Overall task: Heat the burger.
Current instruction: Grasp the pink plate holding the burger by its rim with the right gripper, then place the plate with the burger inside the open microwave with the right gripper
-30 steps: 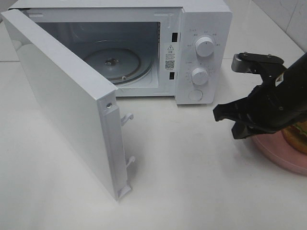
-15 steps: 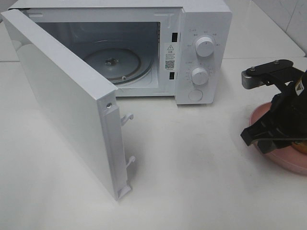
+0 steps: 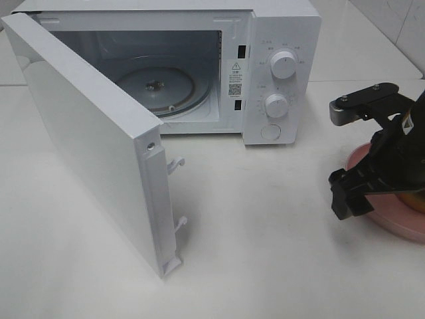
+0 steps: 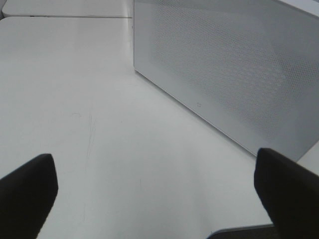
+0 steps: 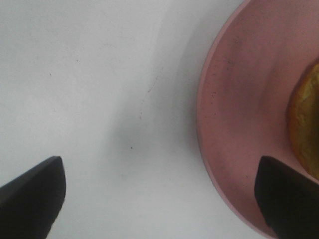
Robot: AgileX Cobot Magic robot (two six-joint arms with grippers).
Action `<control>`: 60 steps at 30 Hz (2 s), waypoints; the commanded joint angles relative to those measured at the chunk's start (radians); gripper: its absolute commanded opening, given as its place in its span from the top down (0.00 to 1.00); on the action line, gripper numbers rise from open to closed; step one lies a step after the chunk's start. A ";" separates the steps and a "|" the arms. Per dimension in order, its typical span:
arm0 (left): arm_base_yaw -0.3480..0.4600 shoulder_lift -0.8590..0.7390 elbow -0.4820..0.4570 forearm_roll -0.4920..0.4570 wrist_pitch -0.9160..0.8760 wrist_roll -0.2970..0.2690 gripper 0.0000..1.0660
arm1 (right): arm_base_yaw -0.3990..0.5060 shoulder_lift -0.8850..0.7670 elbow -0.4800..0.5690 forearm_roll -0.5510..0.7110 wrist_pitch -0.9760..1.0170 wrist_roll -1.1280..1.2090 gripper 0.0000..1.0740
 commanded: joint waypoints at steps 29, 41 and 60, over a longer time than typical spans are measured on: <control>-0.003 -0.001 0.003 -0.004 -0.014 -0.006 0.06 | -0.097 0.339 -0.143 -0.058 -0.116 0.005 0.15; -0.003 -0.001 0.003 -0.004 -0.014 -0.006 0.06 | -0.097 0.391 -0.144 -0.061 -0.115 0.005 0.38; -0.003 -0.001 0.003 -0.004 -0.014 -0.006 0.06 | -0.097 0.385 -0.144 -0.063 -0.100 0.044 1.00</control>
